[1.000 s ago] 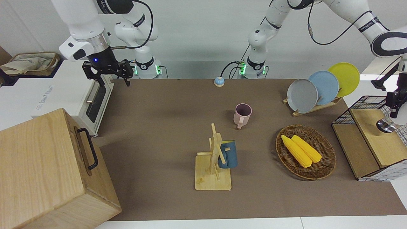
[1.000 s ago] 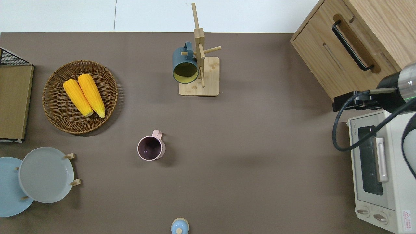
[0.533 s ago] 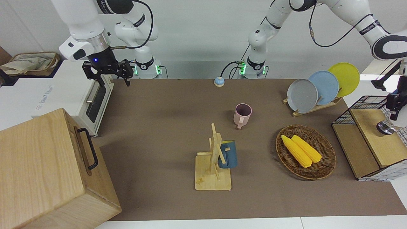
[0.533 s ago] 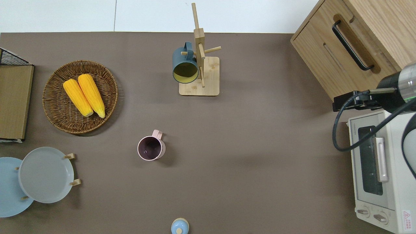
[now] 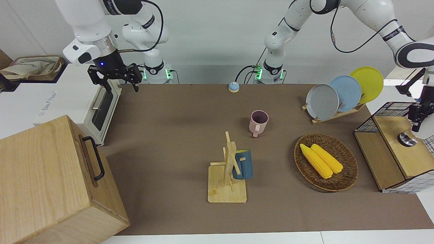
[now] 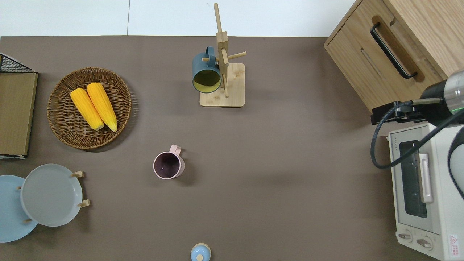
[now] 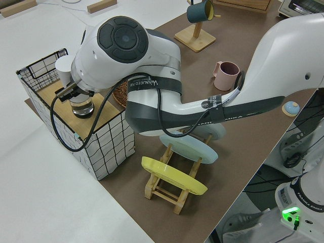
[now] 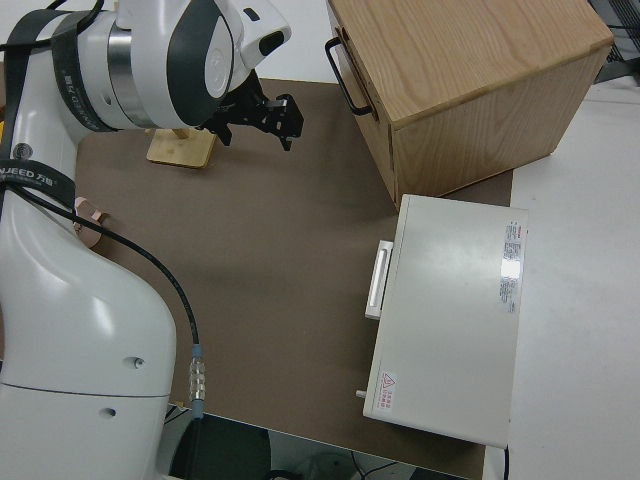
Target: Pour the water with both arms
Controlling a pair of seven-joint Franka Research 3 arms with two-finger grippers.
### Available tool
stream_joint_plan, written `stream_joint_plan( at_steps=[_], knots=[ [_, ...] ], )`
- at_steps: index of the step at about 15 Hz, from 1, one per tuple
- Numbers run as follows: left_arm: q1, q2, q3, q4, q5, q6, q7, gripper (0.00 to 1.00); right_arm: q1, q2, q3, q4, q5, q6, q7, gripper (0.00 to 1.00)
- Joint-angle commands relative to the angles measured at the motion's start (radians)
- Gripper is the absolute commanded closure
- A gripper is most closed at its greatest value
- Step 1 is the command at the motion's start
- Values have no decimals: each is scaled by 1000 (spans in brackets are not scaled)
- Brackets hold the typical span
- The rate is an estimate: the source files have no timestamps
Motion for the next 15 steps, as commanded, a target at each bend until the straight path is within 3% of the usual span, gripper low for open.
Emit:
stream_joint_plan(
  at_steps=[1, 2, 3, 4, 5, 6, 13, 15],
  knots=[
    [8, 11, -8, 33, -28, 8, 26, 798, -13, -2, 10, 2, 5, -8, -16, 9],
    [8, 11, -8, 33, -28, 9, 26, 787, -13, -2, 10, 2, 5, -8, -16, 9],
    [6, 11, -8, 33, -28, 9, 26, 715, -13, -2, 10, 3, 5, -8, -16, 9],
    [6, 11, -8, 33, -28, 9, 26, 486, -13, -2, 10, 2, 5, -8, -16, 9],
    [6, 12, -8, 33, -28, 12, 26, 111, -13, -2, 10, 2, 5, -8, -16, 9],
    [6, 12, -8, 32, -27, 22, 26, 4, -13, -2, 10, 2, 5, -8, -16, 9],
    [8, 3, -6, 35, -10, -15, -3, 2, -13, -2, 10, 2, 5, -8, -16, 9],
    [8, -2, 31, 36, -7, -82, -30, 0, -13, -2, 10, 2, 5, -8, -16, 9]
  ],
)
